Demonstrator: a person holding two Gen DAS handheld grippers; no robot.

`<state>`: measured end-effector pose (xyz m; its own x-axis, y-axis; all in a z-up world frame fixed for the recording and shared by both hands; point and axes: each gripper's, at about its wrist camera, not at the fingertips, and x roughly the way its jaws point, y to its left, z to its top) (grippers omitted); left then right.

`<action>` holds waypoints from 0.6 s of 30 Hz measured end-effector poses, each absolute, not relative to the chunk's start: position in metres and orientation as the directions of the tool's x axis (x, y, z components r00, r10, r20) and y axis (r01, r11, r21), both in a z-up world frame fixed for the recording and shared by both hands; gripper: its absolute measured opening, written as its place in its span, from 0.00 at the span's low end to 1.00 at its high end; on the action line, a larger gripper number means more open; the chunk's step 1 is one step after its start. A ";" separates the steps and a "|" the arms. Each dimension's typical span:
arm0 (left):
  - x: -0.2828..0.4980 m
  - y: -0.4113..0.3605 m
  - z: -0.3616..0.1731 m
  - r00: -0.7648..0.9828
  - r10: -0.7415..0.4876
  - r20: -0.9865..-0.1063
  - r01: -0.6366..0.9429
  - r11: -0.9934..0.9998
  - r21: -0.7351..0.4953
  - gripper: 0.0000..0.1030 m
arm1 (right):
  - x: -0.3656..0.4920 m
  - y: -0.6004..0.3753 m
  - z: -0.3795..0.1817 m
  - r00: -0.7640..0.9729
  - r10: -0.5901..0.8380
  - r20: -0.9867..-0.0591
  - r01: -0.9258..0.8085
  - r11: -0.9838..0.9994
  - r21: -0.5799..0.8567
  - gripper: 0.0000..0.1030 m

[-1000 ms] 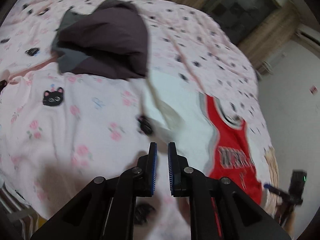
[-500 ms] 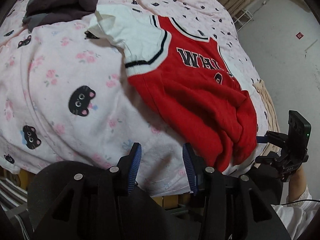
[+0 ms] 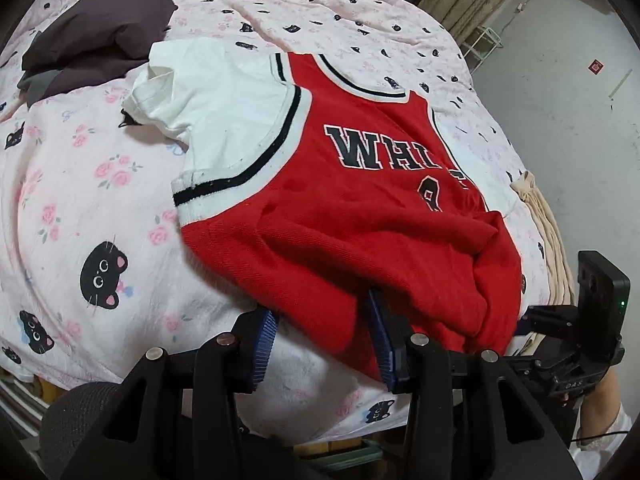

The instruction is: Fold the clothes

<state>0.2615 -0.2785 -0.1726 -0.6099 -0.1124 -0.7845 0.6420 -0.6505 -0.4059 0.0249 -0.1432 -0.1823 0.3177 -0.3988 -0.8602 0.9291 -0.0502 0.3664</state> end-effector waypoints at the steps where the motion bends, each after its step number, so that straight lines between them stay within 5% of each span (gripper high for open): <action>1: 0.263 -0.278 -0.171 -0.619 -0.114 -0.777 0.638 -0.651 -0.412 0.24 | 0.024 -0.143 -0.183 0.337 -0.397 -0.853 0.919 -0.056 0.390 0.36; 2: 0.265 -0.278 -0.167 -0.631 -0.116 -0.767 0.632 -0.650 -0.422 0.06 | 0.023 -0.142 -0.183 0.367 -0.395 -0.842 0.905 -0.058 0.422 0.32; 3: 0.267 -0.277 -0.164 -0.644 -0.118 -0.756 0.626 -0.649 -0.432 0.04 | 0.022 -0.141 -0.183 0.396 -0.395 -0.829 0.889 -0.059 0.453 0.30; 14: 0.310 -0.268 -0.101 -0.720 -0.206 -0.663 0.601 -0.663 -0.447 0.04 | 0.017 -0.126 -0.156 0.623 -0.398 -0.674 0.740 0.019 0.673 0.30; 18: 0.317 -0.271 -0.098 -0.643 -0.261 -0.720 0.668 -0.651 -0.361 0.04 | 0.020 -0.127 -0.157 0.559 -0.401 -0.725 0.794 0.010 0.607 0.35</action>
